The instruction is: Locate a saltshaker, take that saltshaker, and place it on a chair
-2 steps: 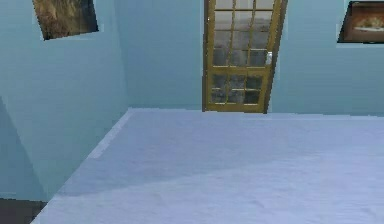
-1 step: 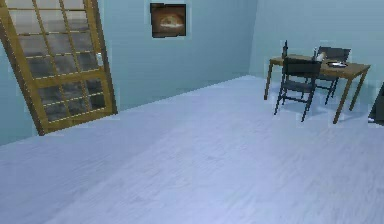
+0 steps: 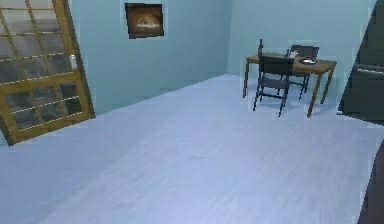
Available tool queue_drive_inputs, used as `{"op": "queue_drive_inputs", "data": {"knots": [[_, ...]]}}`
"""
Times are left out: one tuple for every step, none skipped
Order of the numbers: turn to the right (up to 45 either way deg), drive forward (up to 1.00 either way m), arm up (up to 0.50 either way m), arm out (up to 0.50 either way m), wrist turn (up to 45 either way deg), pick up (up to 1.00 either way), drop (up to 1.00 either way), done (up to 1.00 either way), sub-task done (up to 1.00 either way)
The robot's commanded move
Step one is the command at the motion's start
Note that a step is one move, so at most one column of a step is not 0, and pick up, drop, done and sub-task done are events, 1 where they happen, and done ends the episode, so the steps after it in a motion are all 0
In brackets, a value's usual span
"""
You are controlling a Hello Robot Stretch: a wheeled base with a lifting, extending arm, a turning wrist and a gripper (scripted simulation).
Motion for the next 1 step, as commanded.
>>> {"op": "queue_drive_inputs", "data": {"knots": [[0.0, 0.2, 0.0, 0.0, 0.0, 0.0, 0.0, 0.0, 0.0]]}}
